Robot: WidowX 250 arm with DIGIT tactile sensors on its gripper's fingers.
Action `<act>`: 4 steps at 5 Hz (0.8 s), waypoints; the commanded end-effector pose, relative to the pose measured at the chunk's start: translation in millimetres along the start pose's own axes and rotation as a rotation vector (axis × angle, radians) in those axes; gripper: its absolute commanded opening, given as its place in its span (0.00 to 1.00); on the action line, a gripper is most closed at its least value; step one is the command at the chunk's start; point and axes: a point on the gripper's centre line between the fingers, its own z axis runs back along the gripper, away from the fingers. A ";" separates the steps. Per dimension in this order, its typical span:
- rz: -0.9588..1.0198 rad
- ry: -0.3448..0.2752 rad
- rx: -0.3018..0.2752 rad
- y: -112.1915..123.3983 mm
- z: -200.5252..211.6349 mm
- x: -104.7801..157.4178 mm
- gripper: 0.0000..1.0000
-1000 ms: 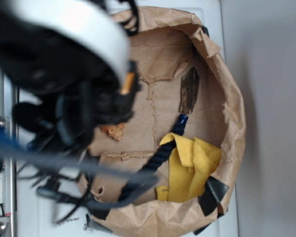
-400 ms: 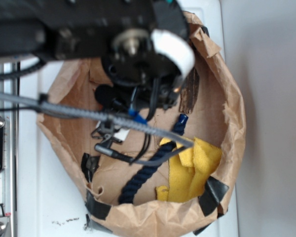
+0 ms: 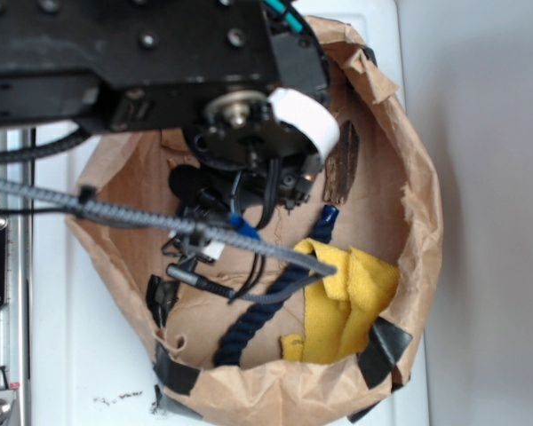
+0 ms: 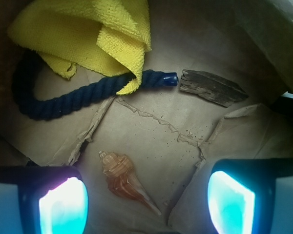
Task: Grab the shell.
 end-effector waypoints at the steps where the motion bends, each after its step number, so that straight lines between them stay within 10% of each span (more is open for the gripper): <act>1: -0.026 -0.048 0.046 1.8 -10.1 10.5 1.00; 4: -0.164 -0.029 0.071 8.3 -57.7 29.6 1.00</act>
